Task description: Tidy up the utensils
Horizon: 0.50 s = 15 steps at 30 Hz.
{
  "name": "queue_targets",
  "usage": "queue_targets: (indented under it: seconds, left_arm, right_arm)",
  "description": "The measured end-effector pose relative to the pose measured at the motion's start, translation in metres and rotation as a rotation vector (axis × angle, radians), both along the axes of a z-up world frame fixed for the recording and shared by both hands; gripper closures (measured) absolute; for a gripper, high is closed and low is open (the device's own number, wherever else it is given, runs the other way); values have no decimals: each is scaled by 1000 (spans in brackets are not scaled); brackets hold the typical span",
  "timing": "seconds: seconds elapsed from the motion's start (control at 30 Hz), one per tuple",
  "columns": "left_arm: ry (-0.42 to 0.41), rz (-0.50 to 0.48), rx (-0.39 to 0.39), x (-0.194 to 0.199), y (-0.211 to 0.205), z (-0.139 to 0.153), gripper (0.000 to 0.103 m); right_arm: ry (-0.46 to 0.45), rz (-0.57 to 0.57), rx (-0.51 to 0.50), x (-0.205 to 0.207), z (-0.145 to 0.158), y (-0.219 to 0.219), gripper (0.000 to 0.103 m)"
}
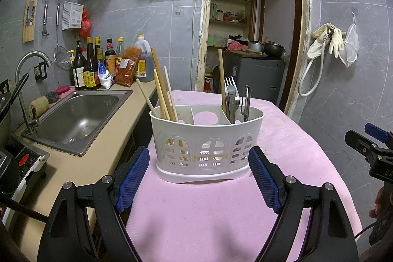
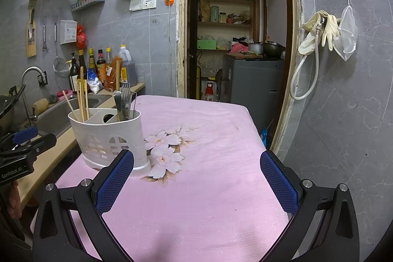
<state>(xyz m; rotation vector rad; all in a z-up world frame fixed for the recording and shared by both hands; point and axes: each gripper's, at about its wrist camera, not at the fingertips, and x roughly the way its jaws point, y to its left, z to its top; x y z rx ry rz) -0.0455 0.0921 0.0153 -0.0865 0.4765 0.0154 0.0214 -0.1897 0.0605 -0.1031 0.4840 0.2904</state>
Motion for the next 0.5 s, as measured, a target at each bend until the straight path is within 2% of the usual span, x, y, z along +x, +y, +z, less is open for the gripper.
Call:
queue_targets:
  seconds: [0.5]
  left_arm:
    - [-3, 1, 0, 0, 0, 0, 25]
  right_arm:
    - [-2, -1, 1, 0, 0, 2, 0]
